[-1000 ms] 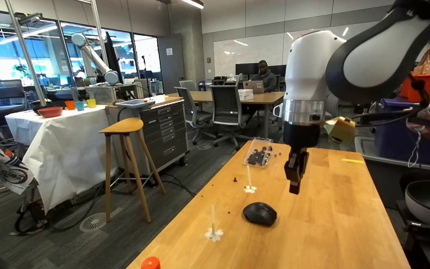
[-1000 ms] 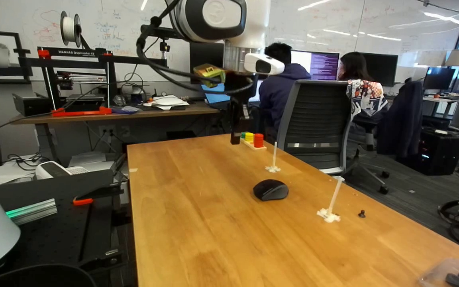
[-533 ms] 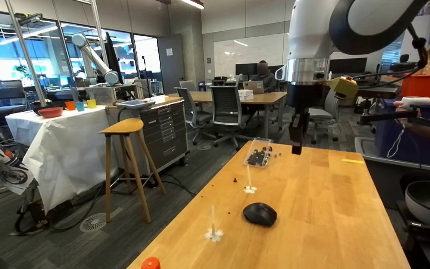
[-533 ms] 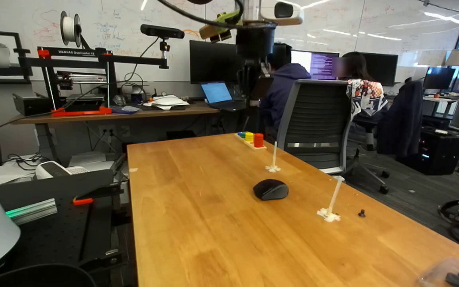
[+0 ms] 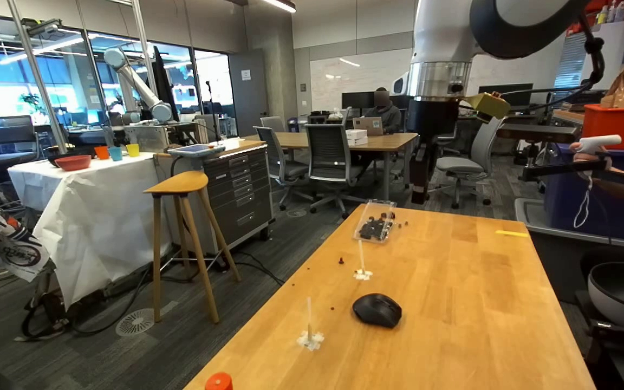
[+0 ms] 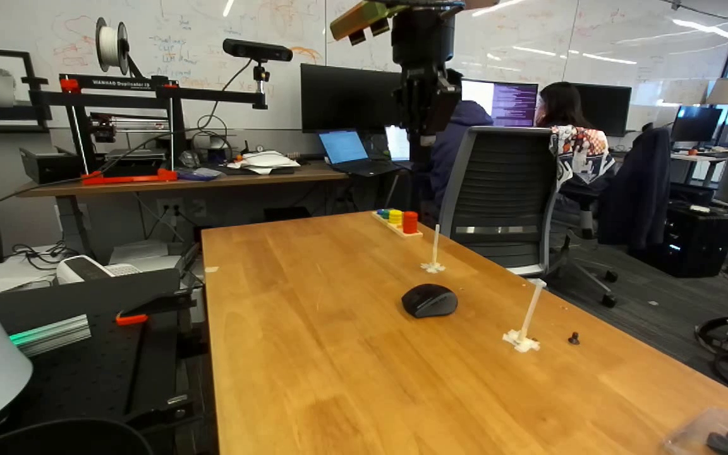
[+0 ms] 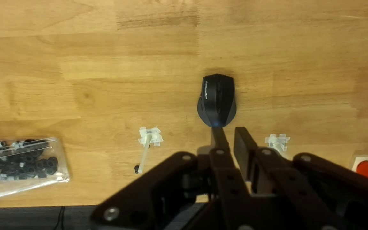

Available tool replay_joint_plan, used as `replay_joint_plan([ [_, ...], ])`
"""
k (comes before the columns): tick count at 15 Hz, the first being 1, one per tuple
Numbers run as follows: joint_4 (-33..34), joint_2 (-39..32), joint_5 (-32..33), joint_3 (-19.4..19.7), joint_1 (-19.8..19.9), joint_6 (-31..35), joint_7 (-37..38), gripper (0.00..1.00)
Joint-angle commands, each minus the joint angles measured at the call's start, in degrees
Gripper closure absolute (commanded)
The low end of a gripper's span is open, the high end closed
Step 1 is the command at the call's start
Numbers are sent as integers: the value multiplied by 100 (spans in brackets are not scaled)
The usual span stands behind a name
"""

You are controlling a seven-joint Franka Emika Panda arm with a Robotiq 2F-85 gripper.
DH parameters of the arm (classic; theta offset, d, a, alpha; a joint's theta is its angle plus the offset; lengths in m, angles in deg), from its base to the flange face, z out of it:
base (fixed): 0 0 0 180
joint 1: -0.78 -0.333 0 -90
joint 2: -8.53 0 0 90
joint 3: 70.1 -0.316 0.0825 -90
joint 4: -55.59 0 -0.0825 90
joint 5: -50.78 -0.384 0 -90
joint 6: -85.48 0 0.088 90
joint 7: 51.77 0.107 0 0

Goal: Push the left mouse button

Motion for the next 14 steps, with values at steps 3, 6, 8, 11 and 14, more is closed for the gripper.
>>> replay_joint_plan([
  [3,299,29,-106,210,-180,-500,-199,36],
  [6,301,53,-126,225,-194,-483,-276,14],
  [8,187,0,-34,219,-194,-315,-121,24],
  [11,195,0,-34,220,-199,-315,-140,7],
  [14,197,0,-34,221,-200,-315,-144,7],
])
